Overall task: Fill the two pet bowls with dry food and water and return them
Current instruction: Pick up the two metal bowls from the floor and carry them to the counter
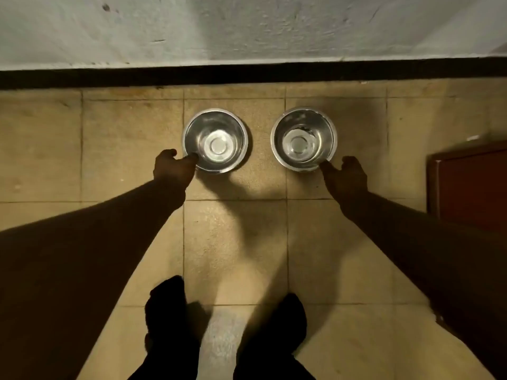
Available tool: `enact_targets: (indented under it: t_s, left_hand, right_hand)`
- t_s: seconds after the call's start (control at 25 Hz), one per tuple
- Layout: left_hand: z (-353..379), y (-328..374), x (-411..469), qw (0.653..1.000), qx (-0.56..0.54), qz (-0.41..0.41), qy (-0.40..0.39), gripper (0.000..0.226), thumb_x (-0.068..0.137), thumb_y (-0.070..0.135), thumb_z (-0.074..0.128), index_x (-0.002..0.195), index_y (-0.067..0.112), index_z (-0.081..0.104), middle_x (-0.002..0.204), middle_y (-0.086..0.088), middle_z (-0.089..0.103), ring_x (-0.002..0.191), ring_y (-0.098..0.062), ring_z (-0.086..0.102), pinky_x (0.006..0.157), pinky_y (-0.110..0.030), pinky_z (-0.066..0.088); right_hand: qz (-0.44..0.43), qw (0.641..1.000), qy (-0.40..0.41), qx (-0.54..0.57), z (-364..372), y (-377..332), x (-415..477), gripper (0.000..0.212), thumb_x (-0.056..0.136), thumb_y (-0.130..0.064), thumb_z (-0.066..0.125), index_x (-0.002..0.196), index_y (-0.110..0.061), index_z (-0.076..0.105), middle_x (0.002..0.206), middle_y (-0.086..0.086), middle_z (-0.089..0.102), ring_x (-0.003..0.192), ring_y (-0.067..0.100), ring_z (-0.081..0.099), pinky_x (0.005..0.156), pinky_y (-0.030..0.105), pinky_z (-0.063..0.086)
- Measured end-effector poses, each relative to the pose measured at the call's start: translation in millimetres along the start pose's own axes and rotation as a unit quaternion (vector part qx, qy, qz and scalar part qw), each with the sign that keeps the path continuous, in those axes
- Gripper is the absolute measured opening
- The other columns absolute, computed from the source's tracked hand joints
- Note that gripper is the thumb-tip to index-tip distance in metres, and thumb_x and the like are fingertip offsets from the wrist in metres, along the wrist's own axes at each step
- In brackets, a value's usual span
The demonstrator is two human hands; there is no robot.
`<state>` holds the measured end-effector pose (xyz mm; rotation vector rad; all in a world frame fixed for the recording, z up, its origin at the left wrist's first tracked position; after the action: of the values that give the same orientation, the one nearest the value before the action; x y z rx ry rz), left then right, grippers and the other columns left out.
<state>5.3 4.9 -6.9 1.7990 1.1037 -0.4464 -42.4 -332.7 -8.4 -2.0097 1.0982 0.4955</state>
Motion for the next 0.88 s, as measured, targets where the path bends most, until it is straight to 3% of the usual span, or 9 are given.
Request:
enact_targets:
  t_s: [0.12,0.16,0.28,0.36,0.48,0.56,0.68,0.8,0.88]
  left_hand:
    - [28.7,-9.0,23.9,0.999,-0.028,-0.014,-0.021,0.074,0.092,0.028,0.079,0.155,0.012,0.043,0.13,-0.015,0.059,0.087,-0.024,0.065,0.094,-0.046,0.059]
    - [36.1,-13.1,29.9,0.999,-0.033,-0.008,-0.026,0.068,0.092,0.024,0.079,0.15,0.013,0.046,0.127,-0.017,0.059,0.086,-0.026,0.066,0.089,-0.047,0.061]
    - [50.5,-27.1,44.0,0.998,-0.061,-0.021,0.01,0.06,0.089,0.008,0.076,0.141,0.016,0.048,0.119,-0.011,0.054,0.102,-0.038,0.07,0.083,-0.054,0.066]
    - [55.0,-31.5,52.3,0.996,-0.079,-0.033,0.028,0.058,0.084,-0.001,0.077,0.135,0.015,0.055,0.119,-0.009,0.055,0.107,-0.039,0.069,0.076,-0.053,0.068]
    - [52.6,-29.5,49.5,0.996,-0.082,-0.027,0.027,0.062,0.078,-0.004,0.083,0.133,0.013,0.061,0.12,-0.009,0.06,0.106,-0.038,0.069,0.071,-0.051,0.068]
    - [42.2,-24.7,38.9,0.996,-0.076,-0.016,0.032,0.062,0.077,-0.003,0.083,0.133,0.015,0.062,0.123,-0.009,0.059,0.107,-0.038,0.068,0.068,-0.051,0.068]
    - [18.3,-3.8,5.6,0.996,-0.081,0.006,0.028,0.051,0.079,-0.006,0.078,0.121,0.018,0.062,0.125,-0.014,0.062,0.104,-0.044,0.071,0.057,-0.045,0.067]
    - [-16.5,34.5,-53.6,0.994,-0.102,0.032,0.001,0.049,0.087,-0.008,0.07,0.132,0.01,0.062,0.131,-0.017,0.06,0.102,-0.045,0.072,0.053,-0.039,0.066]
    - [-40.6,69.4,-108.4,0.989,-0.14,0.049,-0.026,0.056,0.089,-0.007,0.069,0.142,0.008,0.059,0.138,-0.018,0.059,0.104,-0.044,0.072,0.058,-0.039,0.067]
  right_hand:
    - [0.052,0.994,0.013,0.092,20.9,7.5,45.7,0.082,0.097,-0.041,0.077,0.161,-0.008,0.038,0.156,0.021,0.053,0.138,0.041,0.058,0.114,0.051,0.052]
    - [0.063,0.991,0.014,0.117,26.7,8.4,54.4,0.082,0.095,-0.041,0.079,0.159,-0.007,0.039,0.151,0.021,0.055,0.132,0.042,0.062,0.109,0.055,0.056]
    - [0.089,0.981,0.018,0.173,42.5,19.1,74.5,0.069,0.097,-0.03,0.079,0.15,-0.001,0.046,0.13,0.019,0.059,0.111,0.037,0.069,0.098,0.057,0.062]
    - [0.094,0.975,0.017,0.199,48.1,20.8,82.0,0.05,0.097,-0.014,0.077,0.141,0.001,0.057,0.129,0.02,0.064,0.108,0.039,0.072,0.092,0.055,0.065]
    - [0.099,0.97,0.014,0.222,49.5,14.4,77.1,0.019,0.09,0.005,0.078,0.106,-0.001,0.07,0.117,0.022,0.072,0.102,0.04,0.076,0.074,0.048,0.069]
    - [0.102,0.967,0.017,0.231,44.2,9.9,61.9,0.018,0.088,0.01,0.078,0.088,-0.004,0.066,0.107,0.022,0.071,0.099,0.041,0.076,0.065,0.046,0.069]
    - [0.09,0.956,0.004,0.279,18.9,0.3,21.7,0.019,0.087,0.012,0.077,0.079,0.0,0.063,0.108,0.03,0.07,0.097,0.047,0.074,0.066,0.052,0.067]
    - [0.059,0.955,0.029,0.289,-33.5,-21.6,-39.9,0.016,0.091,0.009,0.075,0.085,0.004,0.061,0.091,0.02,0.066,0.082,0.041,0.072,0.05,0.045,0.066]
    - [0.047,0.953,0.037,0.297,-79.0,-40.3,-83.4,0.023,0.095,0.004,0.072,0.08,0.003,0.056,0.096,0.024,0.066,0.088,0.046,0.074,0.054,0.05,0.067]
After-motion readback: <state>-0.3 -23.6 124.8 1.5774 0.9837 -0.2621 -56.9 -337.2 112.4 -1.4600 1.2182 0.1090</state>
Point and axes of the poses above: each hand's wrist, its own x-axis towards the middle knuckle, its own z-axis out of the palm, y = z × x, the point moved 1 cm from there along x, towards the middle knuckle
